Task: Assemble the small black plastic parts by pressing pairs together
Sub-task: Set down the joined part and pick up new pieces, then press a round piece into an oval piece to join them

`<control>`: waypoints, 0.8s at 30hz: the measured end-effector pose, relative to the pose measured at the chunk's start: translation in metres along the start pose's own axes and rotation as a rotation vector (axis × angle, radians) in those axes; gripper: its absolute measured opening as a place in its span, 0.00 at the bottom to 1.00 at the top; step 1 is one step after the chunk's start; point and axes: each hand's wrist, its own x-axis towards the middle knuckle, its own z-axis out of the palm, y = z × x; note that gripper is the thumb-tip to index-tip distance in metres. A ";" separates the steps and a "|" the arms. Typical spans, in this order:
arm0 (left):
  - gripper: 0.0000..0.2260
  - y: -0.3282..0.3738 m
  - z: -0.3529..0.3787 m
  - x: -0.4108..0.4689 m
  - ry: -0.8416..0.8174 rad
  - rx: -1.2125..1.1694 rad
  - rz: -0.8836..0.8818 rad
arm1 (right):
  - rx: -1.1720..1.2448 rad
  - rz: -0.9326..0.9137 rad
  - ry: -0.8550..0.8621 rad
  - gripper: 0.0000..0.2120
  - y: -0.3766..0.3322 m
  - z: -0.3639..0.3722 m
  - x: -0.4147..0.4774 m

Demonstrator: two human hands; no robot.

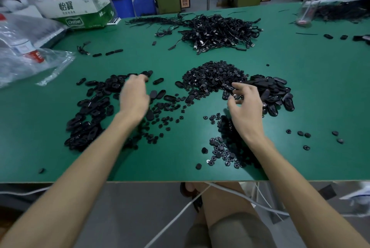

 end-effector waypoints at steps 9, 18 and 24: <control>0.13 -0.064 -0.027 0.005 -0.214 0.518 -0.016 | -0.060 -0.044 -0.080 0.14 0.003 0.003 0.000; 0.08 -0.044 -0.019 0.008 0.000 0.403 0.119 | -0.455 -0.428 -0.488 0.24 0.003 0.016 -0.007; 0.08 0.031 -0.010 -0.017 -0.192 -0.378 0.163 | -0.408 -0.335 -0.464 0.13 0.005 0.013 -0.006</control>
